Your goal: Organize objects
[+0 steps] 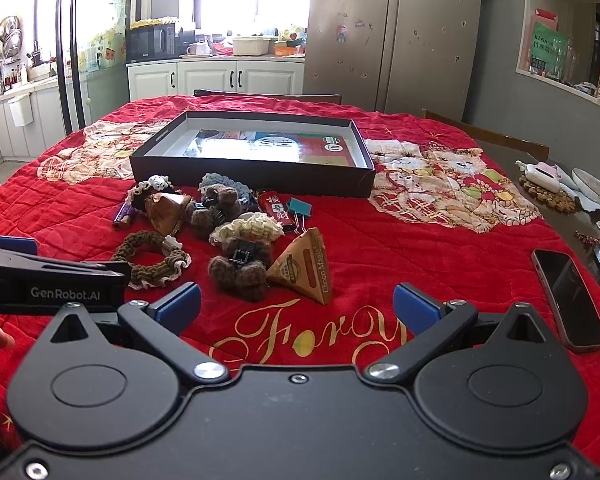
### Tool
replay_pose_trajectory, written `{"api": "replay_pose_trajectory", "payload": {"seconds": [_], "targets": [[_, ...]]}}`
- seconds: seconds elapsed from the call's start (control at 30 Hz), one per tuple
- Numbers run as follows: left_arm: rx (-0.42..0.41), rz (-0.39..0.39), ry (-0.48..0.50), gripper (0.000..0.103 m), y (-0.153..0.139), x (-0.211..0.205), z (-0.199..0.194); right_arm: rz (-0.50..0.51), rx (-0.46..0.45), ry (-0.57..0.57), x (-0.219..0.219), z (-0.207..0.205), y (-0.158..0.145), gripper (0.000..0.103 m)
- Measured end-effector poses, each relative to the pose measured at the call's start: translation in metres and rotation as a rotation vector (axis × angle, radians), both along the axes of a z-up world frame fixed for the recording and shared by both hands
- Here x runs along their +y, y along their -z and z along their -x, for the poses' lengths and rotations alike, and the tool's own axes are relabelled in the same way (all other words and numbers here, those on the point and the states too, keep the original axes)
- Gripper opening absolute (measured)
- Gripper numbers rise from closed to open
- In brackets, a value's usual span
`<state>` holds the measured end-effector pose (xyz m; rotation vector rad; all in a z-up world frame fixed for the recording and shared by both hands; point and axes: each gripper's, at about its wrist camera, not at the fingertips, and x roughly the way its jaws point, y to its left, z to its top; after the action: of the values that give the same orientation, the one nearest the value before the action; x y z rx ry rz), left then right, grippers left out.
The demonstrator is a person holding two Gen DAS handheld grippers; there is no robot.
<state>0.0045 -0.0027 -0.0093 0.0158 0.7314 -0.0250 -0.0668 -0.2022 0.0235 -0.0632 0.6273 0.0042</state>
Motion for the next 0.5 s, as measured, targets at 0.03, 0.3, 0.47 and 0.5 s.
{"api": "replay_pose_trajectory", "payload": {"seconds": [0.03,0.3,0.47,0.5], "targets": [[0.002,0.0,-0.001,0.103,0.0,0.0,0.0,0.001,0.001,0.0,0.0,0.0,0.001,0.103],[0.008,0.006,0.004,0.103,0.002,0.002,-0.004,0.002,0.005,0.005,-0.002,-0.002,0.003,0.102],[0.02,0.009,0.019,0.103,0.005,0.004,-0.01,0.005,0.011,0.011,-0.005,-0.005,0.004,0.1],[0.022,0.015,0.022,0.103,0.005,0.005,-0.011,0.006,0.011,0.012,-0.005,-0.005,0.004,0.1]]}}
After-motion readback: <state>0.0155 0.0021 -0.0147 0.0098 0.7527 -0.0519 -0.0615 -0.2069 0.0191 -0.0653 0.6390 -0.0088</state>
